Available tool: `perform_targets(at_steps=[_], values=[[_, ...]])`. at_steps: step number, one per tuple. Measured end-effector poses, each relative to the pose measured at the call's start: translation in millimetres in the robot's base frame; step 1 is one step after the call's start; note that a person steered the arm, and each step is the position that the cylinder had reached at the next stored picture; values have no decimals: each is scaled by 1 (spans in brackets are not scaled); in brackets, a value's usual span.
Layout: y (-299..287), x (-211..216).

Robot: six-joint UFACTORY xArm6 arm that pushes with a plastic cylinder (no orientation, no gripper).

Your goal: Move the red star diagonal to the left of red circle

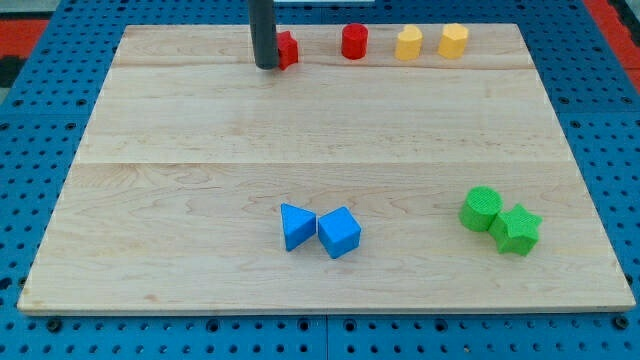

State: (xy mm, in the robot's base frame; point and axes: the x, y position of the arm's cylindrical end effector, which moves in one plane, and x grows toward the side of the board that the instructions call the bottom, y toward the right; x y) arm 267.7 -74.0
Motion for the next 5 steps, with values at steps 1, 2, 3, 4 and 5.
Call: perform_targets(at_steps=[1,2,3,4,5], values=[[2,0],[22,0],[38,-3],[40,-11],[29,-13]])
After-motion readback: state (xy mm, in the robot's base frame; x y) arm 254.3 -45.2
